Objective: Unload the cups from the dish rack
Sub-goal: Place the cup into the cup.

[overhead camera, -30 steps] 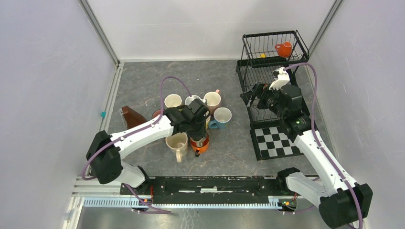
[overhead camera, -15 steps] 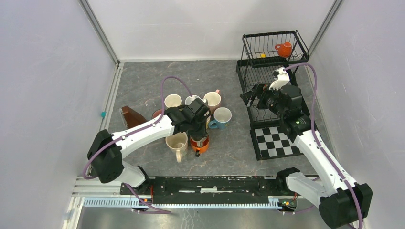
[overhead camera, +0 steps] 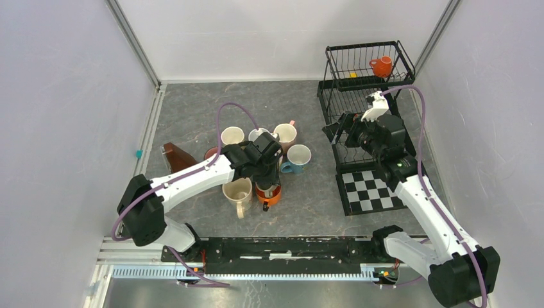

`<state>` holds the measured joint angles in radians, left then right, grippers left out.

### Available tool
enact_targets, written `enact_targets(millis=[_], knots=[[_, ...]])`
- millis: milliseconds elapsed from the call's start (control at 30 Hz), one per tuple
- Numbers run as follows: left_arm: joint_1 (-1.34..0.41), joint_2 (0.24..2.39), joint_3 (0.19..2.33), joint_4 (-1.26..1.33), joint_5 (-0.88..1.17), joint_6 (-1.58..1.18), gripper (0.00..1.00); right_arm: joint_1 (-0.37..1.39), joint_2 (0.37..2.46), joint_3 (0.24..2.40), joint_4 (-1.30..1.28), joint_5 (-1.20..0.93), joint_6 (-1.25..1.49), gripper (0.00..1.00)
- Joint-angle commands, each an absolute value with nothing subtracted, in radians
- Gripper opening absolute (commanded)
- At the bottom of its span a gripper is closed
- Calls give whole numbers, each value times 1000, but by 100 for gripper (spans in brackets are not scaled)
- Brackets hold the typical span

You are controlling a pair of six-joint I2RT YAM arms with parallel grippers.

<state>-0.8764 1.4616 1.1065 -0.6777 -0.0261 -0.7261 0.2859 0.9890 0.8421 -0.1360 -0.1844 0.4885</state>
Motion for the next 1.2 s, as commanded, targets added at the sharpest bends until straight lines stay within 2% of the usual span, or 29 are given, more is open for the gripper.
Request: enact_targets(millis=[0,767,967,1167], knots=[[-874,1436,1108,-647,-41,-666,33,283,974,838,-91,-203,487,98],[-874,1352,1104,-686,-47,-661,39,283,968,837,-80,-218,500,98],[-875,1315,1128,-712,-49,-648,43,283,970,845,-81,-217,500,98],[-874,1264,1164,-731,-49,-629,51,283,974,877,-108,-196,488,98]])
